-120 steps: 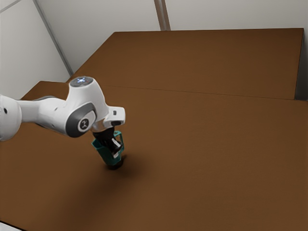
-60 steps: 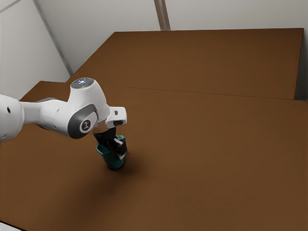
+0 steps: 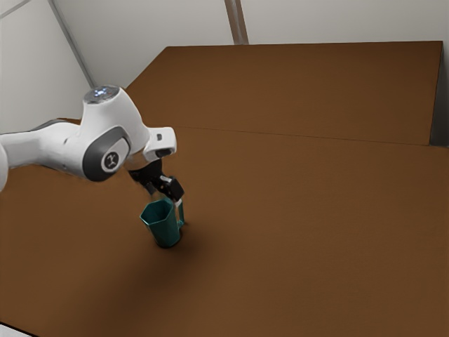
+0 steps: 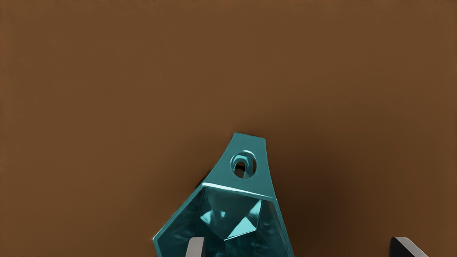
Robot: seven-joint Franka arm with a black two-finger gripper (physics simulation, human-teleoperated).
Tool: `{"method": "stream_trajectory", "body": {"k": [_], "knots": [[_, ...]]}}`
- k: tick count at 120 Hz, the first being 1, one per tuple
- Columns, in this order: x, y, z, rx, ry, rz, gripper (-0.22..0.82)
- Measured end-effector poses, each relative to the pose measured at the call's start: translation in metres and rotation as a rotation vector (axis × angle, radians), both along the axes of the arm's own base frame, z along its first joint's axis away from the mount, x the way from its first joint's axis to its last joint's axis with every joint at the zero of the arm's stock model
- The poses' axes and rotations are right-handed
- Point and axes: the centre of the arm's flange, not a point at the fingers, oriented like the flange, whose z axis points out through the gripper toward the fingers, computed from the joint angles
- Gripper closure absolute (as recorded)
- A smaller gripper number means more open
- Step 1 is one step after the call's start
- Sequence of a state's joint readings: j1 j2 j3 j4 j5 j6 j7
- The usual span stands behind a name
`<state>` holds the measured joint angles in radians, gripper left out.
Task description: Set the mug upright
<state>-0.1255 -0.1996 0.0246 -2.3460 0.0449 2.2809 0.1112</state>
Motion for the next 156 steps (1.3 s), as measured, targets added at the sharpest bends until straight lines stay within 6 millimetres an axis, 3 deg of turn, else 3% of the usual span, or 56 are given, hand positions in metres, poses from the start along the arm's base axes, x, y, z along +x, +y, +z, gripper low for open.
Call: {"method": "stream_trajectory", "body": {"k": [31,60,128,156], "knots": [[0.043,-0.002,0.067,0.001,0.047,0.018,0.03],[0.058,-0.001,0.114,-0.009,0.123,0.036,0.02],[0.063,0.003,0.169,0.000,0.180,0.049,0.02],[0.066,0.004,0.173,0.000,0.182,0.054,0.02]]}}
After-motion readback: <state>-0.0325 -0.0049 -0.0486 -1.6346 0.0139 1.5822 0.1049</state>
